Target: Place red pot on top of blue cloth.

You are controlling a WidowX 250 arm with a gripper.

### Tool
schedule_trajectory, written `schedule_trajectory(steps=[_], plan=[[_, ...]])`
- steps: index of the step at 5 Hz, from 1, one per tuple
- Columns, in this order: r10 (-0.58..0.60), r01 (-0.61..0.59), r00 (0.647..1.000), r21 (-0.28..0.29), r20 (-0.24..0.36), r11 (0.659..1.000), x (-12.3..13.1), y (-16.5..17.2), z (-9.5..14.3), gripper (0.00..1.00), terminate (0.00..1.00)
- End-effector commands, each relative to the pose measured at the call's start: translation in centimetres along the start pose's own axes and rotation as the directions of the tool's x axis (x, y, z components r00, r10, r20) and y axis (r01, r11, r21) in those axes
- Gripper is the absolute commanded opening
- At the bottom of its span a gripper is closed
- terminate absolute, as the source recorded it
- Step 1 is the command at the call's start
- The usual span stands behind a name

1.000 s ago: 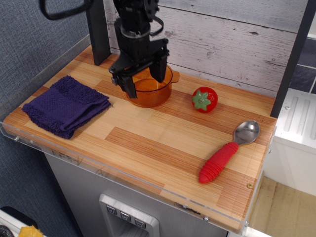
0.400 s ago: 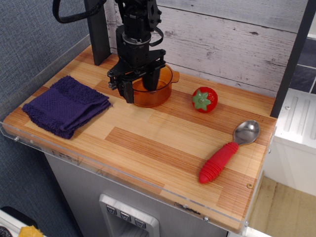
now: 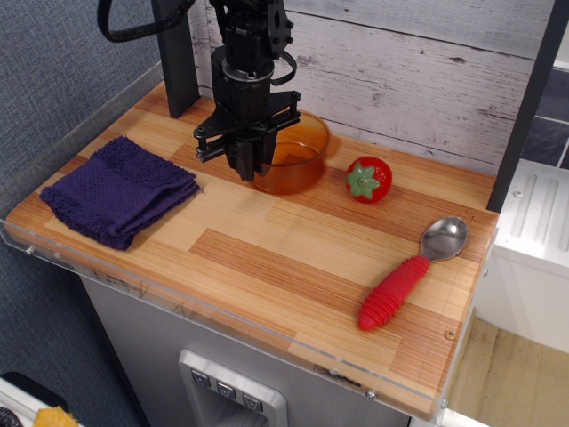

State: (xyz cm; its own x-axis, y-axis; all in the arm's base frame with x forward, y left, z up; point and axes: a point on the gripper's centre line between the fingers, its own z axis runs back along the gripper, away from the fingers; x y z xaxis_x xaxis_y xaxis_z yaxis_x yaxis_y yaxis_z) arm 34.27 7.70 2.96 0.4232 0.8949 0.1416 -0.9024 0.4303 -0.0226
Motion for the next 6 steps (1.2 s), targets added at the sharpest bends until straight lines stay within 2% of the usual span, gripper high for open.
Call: schedule_trajectory(steps=[1,2,3,4,5,6], plan=[[0.059,-0.059,0.998,-0.121,-0.01,0.991,2.3,1.0,4.1,0.0,0.0],[0.081,-0.076,0.996,-0.141,0.034,0.987,3.0,1.8,5.0,0.0,0.0],[0.13,-0.121,0.99,-0.136,0.059,0.983,3.6,3.5,5.8,0.0,0.0],[0.12,-0.114,0.99,-0.081,0.078,0.99,4.3,5.4,6.4,0.0,0.0],[0.025,-0.026,0.991,0.004,0.128,1.0,4.7,7.9,7.1,0.0,0.0],[0.02,-0.018,0.996,-0.022,0.092,1.0,5.0,9.9,7.1,0.0,0.0]])
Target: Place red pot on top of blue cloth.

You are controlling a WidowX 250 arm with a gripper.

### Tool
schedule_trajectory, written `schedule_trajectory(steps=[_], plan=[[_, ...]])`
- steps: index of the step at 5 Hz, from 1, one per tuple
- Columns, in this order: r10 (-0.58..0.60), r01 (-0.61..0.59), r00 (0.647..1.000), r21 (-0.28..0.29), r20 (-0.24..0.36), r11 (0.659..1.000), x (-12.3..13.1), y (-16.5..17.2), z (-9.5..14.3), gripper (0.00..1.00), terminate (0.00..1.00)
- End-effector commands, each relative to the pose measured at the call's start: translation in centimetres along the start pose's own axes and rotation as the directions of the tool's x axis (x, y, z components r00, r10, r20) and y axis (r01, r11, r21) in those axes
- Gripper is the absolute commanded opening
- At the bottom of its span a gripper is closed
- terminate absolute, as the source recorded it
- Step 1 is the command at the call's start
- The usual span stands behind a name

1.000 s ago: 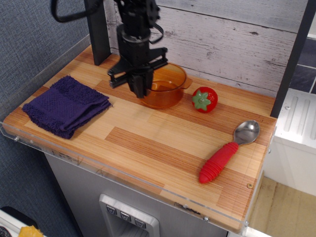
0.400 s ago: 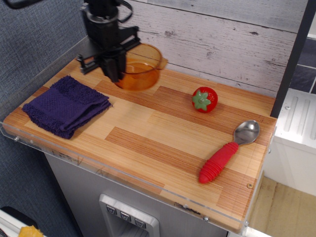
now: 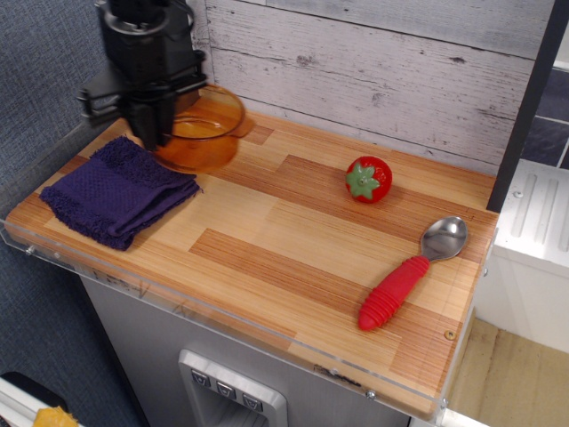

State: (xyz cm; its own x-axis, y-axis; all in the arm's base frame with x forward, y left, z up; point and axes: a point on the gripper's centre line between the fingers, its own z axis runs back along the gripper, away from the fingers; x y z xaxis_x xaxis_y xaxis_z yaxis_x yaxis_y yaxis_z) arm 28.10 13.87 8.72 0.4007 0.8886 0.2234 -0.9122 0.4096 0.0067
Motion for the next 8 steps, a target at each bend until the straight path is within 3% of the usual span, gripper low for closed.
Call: schedule_trajectory(steps=[1,4,5,7,8], plan=[[0.019,-0.018,1.0,-0.033,0.026,0.999,2.0,4.1,0.5,0.0,0.0],[0.068,-0.07,0.997,0.045,0.045,0.997,3.7,7.3,-1.5,0.0,0.0],[0.068,-0.068,0.998,0.026,0.016,0.997,3.7,7.6,-2.1,0.0,0.0],[0.123,-0.121,0.992,0.049,-0.027,0.991,3.7,7.8,-3.6,0.0,0.0],[0.111,-0.108,0.993,0.06,-0.049,0.992,3.9,7.8,-3.7,1.0,0.0]])
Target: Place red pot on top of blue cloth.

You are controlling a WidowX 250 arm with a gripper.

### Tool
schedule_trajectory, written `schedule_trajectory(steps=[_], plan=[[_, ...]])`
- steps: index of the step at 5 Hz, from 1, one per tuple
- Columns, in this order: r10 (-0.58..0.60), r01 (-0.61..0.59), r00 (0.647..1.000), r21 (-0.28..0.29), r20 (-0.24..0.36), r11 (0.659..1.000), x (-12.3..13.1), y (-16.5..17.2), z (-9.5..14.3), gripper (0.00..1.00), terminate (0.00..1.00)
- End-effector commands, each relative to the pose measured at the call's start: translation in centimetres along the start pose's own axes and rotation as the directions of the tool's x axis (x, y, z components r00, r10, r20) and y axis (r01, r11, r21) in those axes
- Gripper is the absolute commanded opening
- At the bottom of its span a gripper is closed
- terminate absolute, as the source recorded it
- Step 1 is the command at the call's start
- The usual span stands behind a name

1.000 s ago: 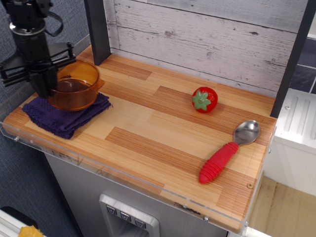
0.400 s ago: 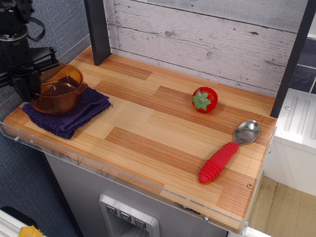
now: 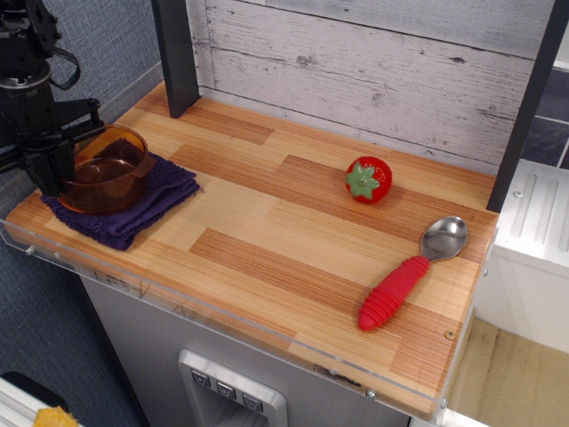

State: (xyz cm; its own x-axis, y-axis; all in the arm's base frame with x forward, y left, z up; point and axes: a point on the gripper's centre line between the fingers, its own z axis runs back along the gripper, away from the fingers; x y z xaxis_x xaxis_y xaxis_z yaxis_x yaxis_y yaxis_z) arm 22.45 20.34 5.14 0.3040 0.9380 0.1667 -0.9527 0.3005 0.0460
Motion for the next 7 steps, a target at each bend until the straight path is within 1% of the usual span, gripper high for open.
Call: schedule_trajectory(steps=[1,2,3,4,5,6,7], plan=[[-0.015,0.015,1.0,-0.011,-0.013,1.0,0.7,-0.1,2.6,1.0,0.0],[0.001,-0.006,0.998,0.08,0.068,0.997,-0.3,-0.5,5.5,1.0,0.0],[-0.054,0.046,0.992,0.07,0.118,0.997,-1.3,-1.4,8.3,1.0,0.0],[-0.153,0.156,0.973,-0.005,0.172,0.988,-3.4,-3.0,11.0,1.0,0.0],[-0.288,0.299,0.944,-0.045,0.161,0.953,-5.7,-4.8,11.5,1.0,0.0],[-0.401,0.419,0.897,-0.072,0.184,0.905,-7.4,-6.2,11.4,1.0,0.0],[-0.445,0.466,0.879,-0.111,0.174,0.878,-7.6,-6.7,11.2,1.0,0.0]])
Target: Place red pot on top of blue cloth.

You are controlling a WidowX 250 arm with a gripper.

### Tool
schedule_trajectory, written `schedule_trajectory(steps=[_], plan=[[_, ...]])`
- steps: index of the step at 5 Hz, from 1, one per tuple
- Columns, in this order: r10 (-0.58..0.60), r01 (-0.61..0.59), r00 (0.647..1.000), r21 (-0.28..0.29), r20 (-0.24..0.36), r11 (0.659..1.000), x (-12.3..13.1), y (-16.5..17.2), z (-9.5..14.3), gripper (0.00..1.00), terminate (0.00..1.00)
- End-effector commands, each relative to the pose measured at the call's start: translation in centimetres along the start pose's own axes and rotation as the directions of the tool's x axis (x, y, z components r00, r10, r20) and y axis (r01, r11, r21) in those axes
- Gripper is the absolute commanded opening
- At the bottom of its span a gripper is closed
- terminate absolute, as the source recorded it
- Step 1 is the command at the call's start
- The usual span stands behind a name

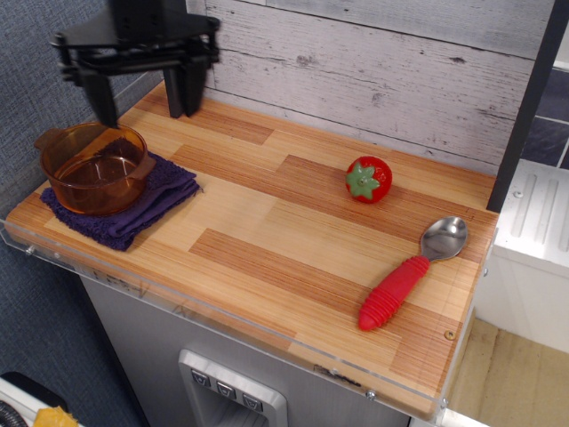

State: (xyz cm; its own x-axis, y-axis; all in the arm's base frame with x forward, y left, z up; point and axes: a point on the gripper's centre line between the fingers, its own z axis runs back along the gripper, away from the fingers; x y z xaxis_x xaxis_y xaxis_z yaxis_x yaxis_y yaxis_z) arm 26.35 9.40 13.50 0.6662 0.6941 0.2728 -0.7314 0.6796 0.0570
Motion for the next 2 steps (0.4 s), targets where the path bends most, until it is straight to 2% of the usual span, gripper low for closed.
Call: schedule_trajectory(steps=[1,2], plan=[[-0.039,0.04,0.999,-0.061,0.028,0.997,0.27,-0.13,1.09,1.0,0.0],[-0.039,0.04,0.999,-0.061,0.028,0.997,0.27,-0.13,1.09,1.0,1.0]])
